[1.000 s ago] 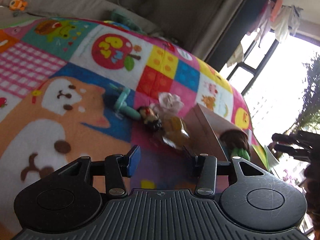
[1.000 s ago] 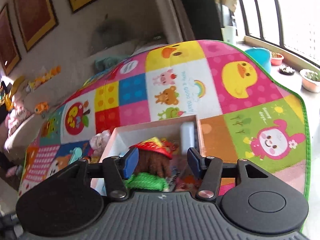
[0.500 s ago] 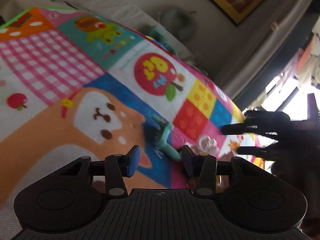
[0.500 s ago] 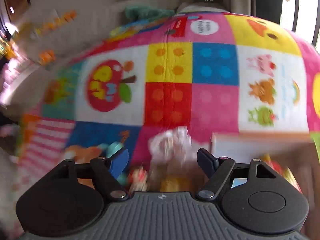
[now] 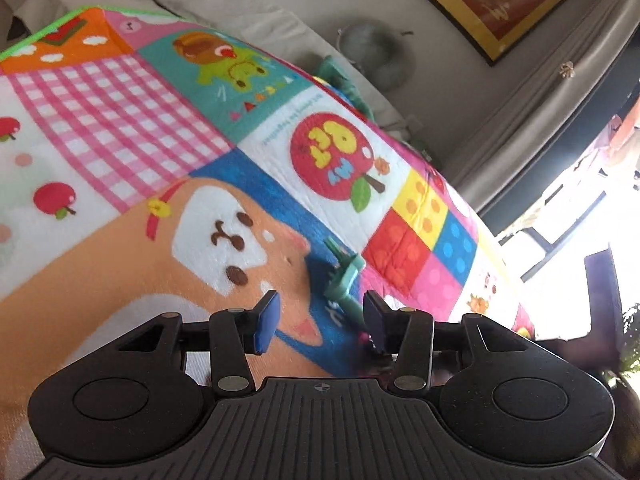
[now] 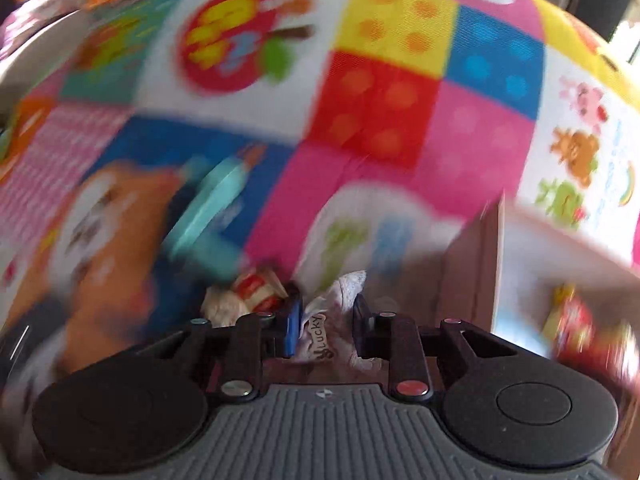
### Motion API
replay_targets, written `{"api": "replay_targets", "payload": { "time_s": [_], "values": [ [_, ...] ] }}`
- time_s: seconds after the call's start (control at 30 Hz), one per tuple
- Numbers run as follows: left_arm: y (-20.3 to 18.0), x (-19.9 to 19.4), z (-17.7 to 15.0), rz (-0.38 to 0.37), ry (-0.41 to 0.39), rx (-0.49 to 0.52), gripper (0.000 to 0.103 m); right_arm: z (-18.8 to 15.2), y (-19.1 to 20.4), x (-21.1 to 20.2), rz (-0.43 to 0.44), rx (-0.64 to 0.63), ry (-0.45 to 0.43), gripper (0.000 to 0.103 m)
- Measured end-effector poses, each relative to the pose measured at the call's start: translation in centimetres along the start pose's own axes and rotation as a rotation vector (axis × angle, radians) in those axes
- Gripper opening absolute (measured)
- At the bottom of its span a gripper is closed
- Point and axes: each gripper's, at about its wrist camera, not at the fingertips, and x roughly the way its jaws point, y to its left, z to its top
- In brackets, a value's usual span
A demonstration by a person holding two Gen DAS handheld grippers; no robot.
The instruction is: Organize objects
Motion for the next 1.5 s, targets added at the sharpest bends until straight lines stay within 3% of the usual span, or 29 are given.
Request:
{"api": "replay_targets", "payload": {
  "time_s": [0.2, 0.27, 0.37, 0.43, 0.53, 0.67, 0.77, 0.87, 1.07, 1.17, 1.3, 1.37, 1.43, 1.5],
  "values": [
    [-1.0, 0.4, -0.6, -0.032, 0.029, 0.058, 0.050, -10.2, 1.8, -5.9, 0.141, -0.147, 0.001, 0.025],
    [-1.6, 0.7, -0.7, -0.026, 0.057, 0.075, 0.050, -13.2, 1.2, -7.3, 0.130, -0.178, -0.027, 0.025],
    [-2.9, 1.1, -0.3, -0.005, 0.074, 0.113, 0.050, -17.0, -0.2, -9.2, 0.039, -0.219, -0.130, 0.027],
    [-4.4, 1.9, 0.5, 0.019, 0.082, 0.196, 0.050, -18.8, -1.7, -10.4, 0.038, -0.194, -0.189, 0.036],
    [-6.4, 4.9, 1.9, 0.075, 0.118, 0.320, 0.050, -20.7, -4.6, -12.1, 0.107, -0.091, -0.270, 0.050],
    [-7.5, 10.1, 3.0, 0.185, 0.176, 0.394, 0.048, -23.1, -7.1, -13.4, 0.121, 0.005, -0.368, 0.056],
    [-7.9, 12.6, 2.6, 0.227, 0.233, 0.415, 0.025, -24.8, -8.8, -13.5, 0.095, 0.052, -0.417, 0.060],
    [-8.8, 12.8, 1.1, 0.213, 0.246, 0.488, 0.022, -25.9, -10.6, -13.3, 0.073, 0.103, -0.441, 0.061],
    [-11.2, 9.1, -3.8, 0.086, 0.355, 0.646, 0.019, -27.9, -14.1, -12.6, 0.065, 0.249, -0.435, 0.062],
    [-11.9, 6.3, -5.8, 0.031, 0.405, 0.662, 0.019, -29.0, -14.8, -12.3, 0.083, 0.299, -0.428, 0.063],
    [-11.4, 2.4, -7.3, -0.044, 0.490, 0.604, 0.019, -30.1, -14.6, -12.0, 0.064, 0.319, -0.438, 0.072],
    [-11.1, 0.0, -7.4, -0.053, 0.460, 0.559, 0.019, -30.2, -14.3, -12.1, 0.044, 0.315, -0.456, 0.077],
    [-11.2, -3.0, -7.3, -0.041, 0.349, 0.554, 0.020, -30.2, -14.1, -12.0, 0.028, 0.320, -0.461, 0.086],
    [-11.5, -6.2, -7.4, -0.035, 0.252, 0.534, 0.020, -30.2, -14.2, -11.9, 0.021, 0.332, -0.457, 0.086]
  ]
}}
